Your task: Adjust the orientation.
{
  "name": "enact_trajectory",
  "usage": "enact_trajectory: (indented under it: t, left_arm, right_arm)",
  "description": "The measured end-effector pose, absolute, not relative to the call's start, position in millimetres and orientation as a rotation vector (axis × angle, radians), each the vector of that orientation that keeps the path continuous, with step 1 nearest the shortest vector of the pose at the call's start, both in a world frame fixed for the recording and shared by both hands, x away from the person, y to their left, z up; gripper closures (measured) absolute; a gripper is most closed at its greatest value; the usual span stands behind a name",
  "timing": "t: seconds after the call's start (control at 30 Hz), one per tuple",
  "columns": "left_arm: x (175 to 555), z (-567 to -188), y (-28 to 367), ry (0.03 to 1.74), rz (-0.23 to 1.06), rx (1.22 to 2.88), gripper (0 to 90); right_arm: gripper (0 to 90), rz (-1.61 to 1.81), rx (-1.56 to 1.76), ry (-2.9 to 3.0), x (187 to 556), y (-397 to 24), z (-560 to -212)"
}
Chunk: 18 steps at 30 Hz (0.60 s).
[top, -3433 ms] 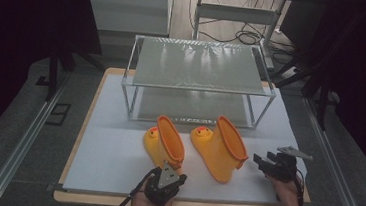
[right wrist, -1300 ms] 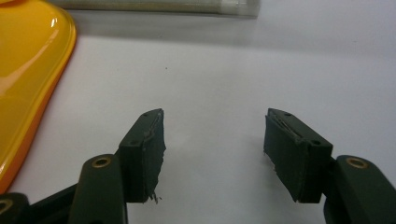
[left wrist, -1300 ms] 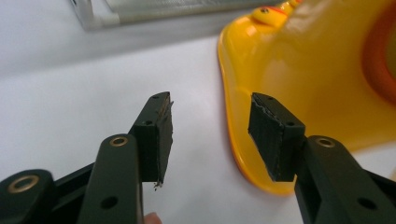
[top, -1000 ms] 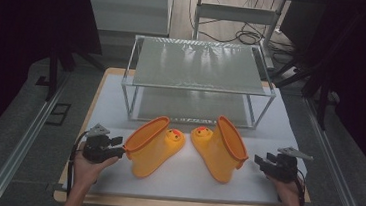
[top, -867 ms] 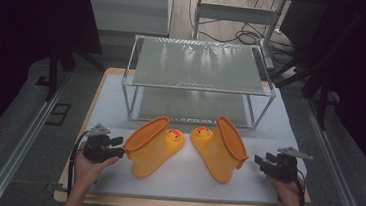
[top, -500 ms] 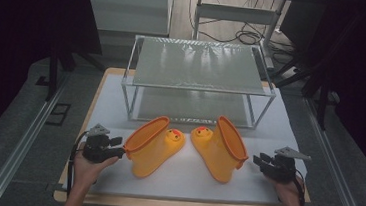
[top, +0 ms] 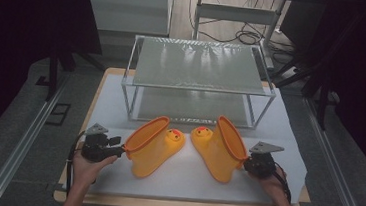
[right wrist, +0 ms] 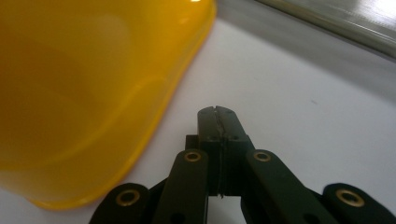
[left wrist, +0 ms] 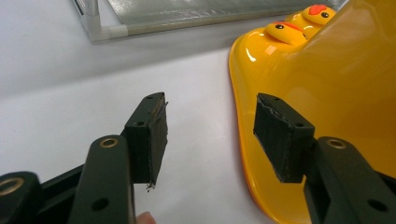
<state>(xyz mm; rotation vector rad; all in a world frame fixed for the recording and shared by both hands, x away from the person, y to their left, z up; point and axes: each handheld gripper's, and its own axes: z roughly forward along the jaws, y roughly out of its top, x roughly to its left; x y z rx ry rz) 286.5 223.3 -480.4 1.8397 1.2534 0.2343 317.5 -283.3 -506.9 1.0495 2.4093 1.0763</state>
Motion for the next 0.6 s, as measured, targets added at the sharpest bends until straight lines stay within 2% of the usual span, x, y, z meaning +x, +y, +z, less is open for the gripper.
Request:
enact_trajectory:
  t: [0.6]
  left_arm:
    - [287.9,-482.5,220.6,1.255,0.225,1.855,44.7]
  right_arm:
    - [90.0,1.116,0.777,2.573,301.7,-258.2,-505.2]
